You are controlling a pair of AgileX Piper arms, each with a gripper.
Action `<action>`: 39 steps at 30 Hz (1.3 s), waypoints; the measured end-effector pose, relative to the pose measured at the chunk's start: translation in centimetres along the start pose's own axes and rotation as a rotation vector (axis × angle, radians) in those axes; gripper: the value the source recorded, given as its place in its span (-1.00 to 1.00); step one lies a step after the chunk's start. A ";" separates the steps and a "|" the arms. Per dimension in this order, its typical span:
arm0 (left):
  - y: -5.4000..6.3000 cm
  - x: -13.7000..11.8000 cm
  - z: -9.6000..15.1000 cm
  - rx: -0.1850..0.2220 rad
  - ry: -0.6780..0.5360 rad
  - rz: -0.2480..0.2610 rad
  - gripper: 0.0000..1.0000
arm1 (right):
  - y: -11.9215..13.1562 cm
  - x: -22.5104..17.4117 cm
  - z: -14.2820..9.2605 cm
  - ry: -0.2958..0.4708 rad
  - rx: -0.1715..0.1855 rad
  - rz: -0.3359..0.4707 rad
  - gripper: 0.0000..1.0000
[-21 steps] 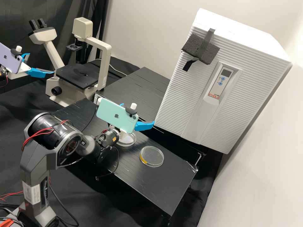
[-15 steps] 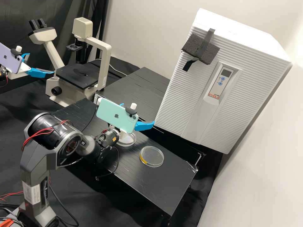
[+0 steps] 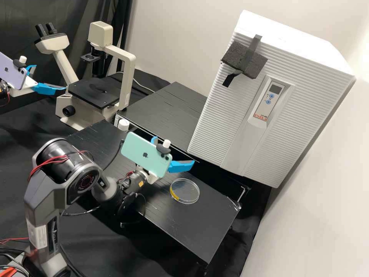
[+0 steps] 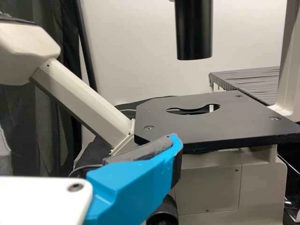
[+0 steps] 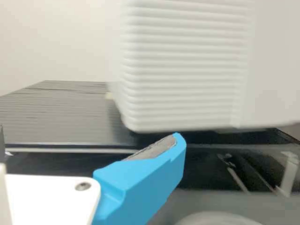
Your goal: Close the petri dish lid.
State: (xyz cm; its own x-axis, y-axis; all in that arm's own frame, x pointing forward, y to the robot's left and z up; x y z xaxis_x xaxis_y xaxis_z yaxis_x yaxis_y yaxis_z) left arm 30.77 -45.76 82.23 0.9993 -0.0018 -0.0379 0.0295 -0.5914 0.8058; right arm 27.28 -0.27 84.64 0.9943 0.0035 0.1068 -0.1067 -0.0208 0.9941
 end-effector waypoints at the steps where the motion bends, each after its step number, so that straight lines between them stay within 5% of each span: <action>1: 0.0 0.0 0.0 0.000 0.000 0.000 1.00 | 0.2 -0.4 0.5 -0.010 0.006 0.009 1.00; 10: 0.0 0.0 0.0 0.000 0.000 0.000 1.00 | 3.3 -2.4 2.6 -0.057 0.067 0.109 1.00; 39: 0.0 0.0 0.0 0.000 0.000 0.000 1.00 | 3.5 -4.9 5.5 -0.176 0.063 0.110 1.00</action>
State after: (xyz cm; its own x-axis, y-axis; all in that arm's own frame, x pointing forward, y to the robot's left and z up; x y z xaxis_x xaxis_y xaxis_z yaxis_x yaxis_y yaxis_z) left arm 30.77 -45.76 82.23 0.9993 -0.0018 -0.0379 0.0295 -0.5914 0.8058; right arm 22.11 -5.87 87.47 0.9630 -0.1768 0.2036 -0.2193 -0.0738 0.9729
